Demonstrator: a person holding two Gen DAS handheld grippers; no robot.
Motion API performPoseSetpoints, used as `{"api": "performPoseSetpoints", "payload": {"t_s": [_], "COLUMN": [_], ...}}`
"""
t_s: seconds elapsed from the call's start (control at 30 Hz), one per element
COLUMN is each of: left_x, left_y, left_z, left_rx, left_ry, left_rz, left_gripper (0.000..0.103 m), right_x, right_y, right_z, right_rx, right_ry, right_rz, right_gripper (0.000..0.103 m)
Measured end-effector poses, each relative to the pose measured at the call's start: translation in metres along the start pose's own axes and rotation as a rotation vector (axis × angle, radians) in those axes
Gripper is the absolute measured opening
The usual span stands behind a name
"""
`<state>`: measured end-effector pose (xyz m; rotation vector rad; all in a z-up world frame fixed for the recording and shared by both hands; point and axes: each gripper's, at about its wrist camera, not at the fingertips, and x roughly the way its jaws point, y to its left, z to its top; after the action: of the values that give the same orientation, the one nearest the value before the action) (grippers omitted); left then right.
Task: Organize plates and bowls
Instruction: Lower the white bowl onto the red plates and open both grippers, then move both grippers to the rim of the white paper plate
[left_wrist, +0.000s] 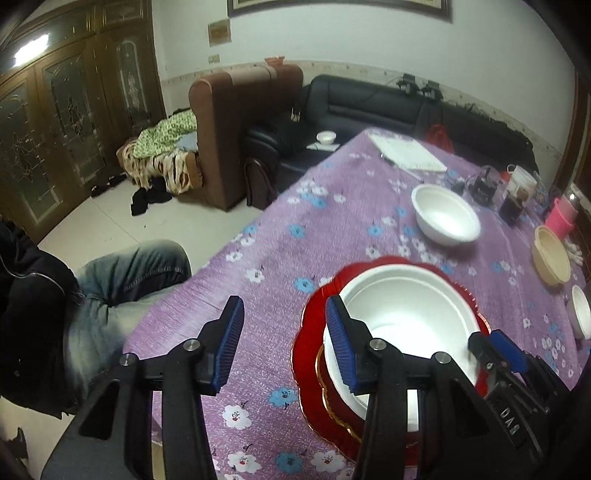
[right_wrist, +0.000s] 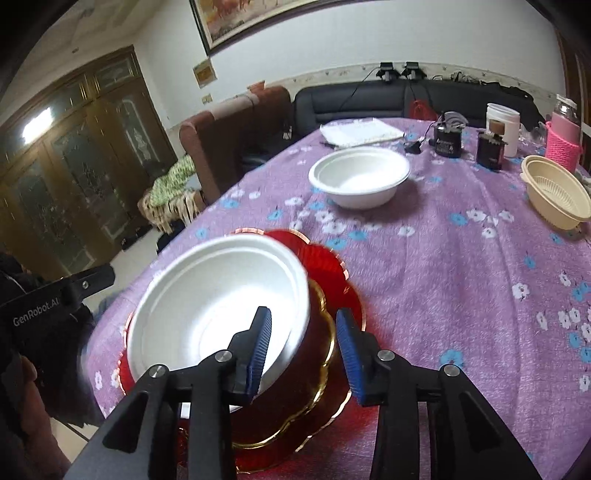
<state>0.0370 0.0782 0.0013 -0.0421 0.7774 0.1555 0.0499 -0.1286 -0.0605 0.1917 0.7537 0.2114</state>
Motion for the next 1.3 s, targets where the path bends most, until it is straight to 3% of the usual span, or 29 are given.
{"api": "performPoseSetpoints", "payload": {"t_s": [0.23,0.57,0.93,1.3], "left_x": [-0.031,-0.06,-0.077,-0.087], "left_y": [-0.015,-0.059,-0.105,-0.135], "left_z": [0.006,0.005,0.004,0.002], "left_rx": [0.026,0.098,0.175,0.226], "left_ry": [-0.084,-0.135,-0.149,-0.159], "left_rz": [-0.003,-0.049,-0.083,-0.1], "left_gripper": [0.045,0.045,0.045,0.045], "right_x": [-0.024,-0.053,-0.084,-0.098], "right_y": [-0.022,-0.058,-0.108,-0.151], "right_z": [0.01,0.014,0.021,0.02], "right_rx": [0.053,0.132,0.226,0.314], "right_ry": [-0.077,-0.136,-0.208,-0.217], "right_rz": [-0.005,-0.008,-0.029,-0.042], "right_gripper": [0.038,0.04,0.042,0.045]}}
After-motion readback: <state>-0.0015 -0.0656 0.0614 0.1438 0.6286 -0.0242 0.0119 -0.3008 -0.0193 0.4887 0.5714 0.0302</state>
